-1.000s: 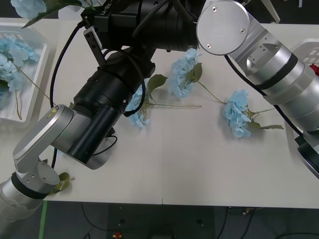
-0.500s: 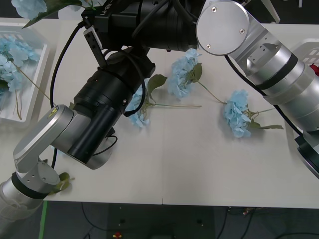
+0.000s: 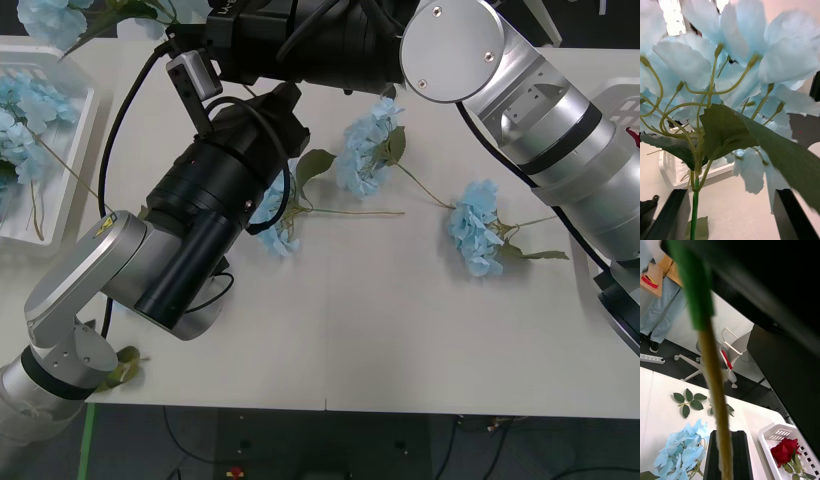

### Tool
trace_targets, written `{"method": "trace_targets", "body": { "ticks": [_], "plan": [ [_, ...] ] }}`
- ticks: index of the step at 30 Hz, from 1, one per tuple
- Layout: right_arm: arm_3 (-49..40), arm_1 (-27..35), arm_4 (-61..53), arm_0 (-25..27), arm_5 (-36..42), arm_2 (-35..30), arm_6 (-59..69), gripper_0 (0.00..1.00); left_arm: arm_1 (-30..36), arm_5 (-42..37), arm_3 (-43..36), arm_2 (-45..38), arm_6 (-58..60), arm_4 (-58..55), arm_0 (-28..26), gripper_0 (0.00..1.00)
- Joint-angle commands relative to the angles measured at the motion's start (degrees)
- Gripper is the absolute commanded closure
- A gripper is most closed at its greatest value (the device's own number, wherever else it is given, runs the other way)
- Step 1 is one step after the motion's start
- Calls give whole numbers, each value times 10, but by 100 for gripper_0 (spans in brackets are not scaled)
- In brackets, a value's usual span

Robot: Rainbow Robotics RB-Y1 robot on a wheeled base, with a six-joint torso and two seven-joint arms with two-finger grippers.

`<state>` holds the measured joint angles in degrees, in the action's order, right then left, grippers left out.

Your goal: Place the red flowers into the right box and the blue flowers into the left box. If a person shows an open palm, hand one flower to the person first, then continue sorting.

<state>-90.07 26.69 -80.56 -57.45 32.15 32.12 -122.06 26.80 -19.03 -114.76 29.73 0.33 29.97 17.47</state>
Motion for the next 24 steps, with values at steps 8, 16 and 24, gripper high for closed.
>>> {"method": "trace_targets", "body": {
  "ticks": [8, 16, 24],
  "plan": [
    [-33, 49, -45, -13, 41, 11, 3, 10, 22, 79, -25, -42, 23, 40, -67, 100],
    [-61, 177, -39, -35, 185, 9, -6, 10, 106, 82, -67, -109, 30, 18, -147, 100],
    [-85, 288, -29, -38, 310, 9, -49, 9, 258, 111, -52, -213, 40, -108, -224, 100]
  ]
}}
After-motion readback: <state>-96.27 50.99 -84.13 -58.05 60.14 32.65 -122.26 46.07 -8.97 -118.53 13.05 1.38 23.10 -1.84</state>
